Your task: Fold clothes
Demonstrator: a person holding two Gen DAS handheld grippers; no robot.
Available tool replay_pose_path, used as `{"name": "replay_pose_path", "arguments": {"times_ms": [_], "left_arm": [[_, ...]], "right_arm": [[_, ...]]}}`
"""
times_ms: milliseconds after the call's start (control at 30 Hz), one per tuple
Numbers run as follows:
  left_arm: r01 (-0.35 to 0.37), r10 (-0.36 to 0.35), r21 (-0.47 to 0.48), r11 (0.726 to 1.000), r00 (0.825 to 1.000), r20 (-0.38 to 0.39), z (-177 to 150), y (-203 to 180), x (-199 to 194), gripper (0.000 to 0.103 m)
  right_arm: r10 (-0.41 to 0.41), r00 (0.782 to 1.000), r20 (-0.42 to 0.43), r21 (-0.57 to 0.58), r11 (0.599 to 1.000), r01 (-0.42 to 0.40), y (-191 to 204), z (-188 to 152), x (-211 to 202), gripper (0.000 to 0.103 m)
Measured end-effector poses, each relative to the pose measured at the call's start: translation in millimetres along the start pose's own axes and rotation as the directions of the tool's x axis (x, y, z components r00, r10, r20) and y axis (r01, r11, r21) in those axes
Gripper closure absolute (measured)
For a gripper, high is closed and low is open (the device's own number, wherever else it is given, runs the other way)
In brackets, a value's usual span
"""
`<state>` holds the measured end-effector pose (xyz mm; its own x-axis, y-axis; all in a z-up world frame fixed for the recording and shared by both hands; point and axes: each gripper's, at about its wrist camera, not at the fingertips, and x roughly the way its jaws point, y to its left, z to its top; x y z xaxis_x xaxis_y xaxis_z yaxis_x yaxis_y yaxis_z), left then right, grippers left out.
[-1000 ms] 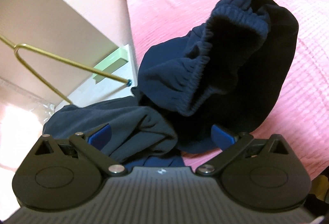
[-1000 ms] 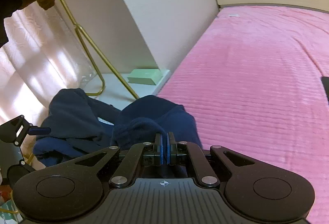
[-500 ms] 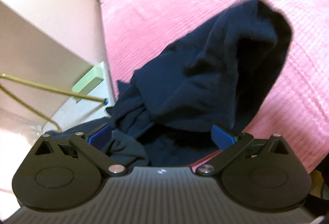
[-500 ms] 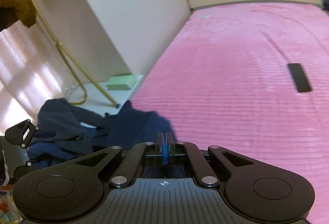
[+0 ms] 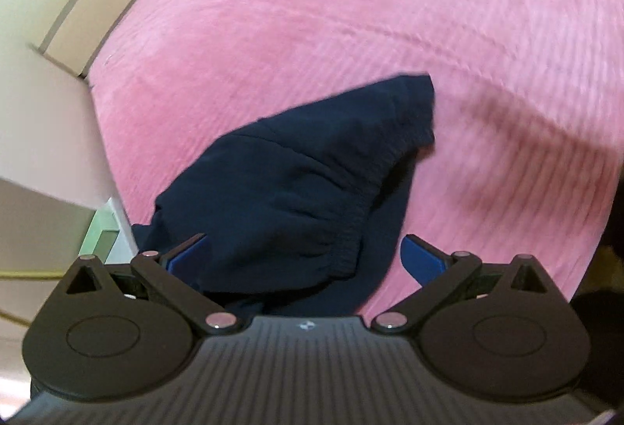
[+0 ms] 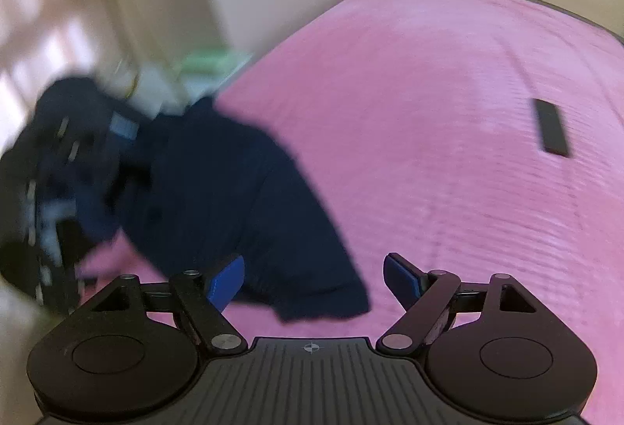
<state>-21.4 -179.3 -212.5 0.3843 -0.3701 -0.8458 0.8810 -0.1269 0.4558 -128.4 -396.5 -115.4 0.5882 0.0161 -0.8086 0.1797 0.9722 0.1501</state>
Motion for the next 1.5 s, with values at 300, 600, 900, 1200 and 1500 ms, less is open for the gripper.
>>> {"name": "replay_pose_path", "arguments": {"times_ms": [300, 600, 900, 1200, 1500], "left_arm": [[-0.013, -0.007, 0.312, 0.95, 0.998, 0.062, -47, -20, 95, 0.011], [-0.046, -0.011, 0.558, 0.829, 0.995, 0.098, -74, -15, 151, 0.079], [-0.054, -0.052, 0.333, 0.941, 0.952, 0.303, -4, 62, 55, 0.1], [0.02, -0.208, 0.331, 0.943, 0.812, 0.545, 140, 59, -31, 0.101], [0.116, -0.394, 0.451, 0.885, 0.703, 0.593, 324, -64, -59, 0.101]], "right_arm": [[-0.023, 0.995, -0.099, -0.306, 0.952, -0.008, 34, -37, 119, 0.022], [-0.028, 0.991, -0.128, -0.189, 0.982, 0.003, 10, -34, 154, 0.069], [-0.057, 0.996, 0.075, 0.266, 0.963, 0.035, -53, -15, -37, 0.071], [-0.264, 0.953, 0.149, 0.602, 0.789, 0.124, -110, -102, -228, 0.071], [-0.399, 0.909, 0.121, 0.763, 0.623, 0.172, -239, -214, -364, 0.071]]}}
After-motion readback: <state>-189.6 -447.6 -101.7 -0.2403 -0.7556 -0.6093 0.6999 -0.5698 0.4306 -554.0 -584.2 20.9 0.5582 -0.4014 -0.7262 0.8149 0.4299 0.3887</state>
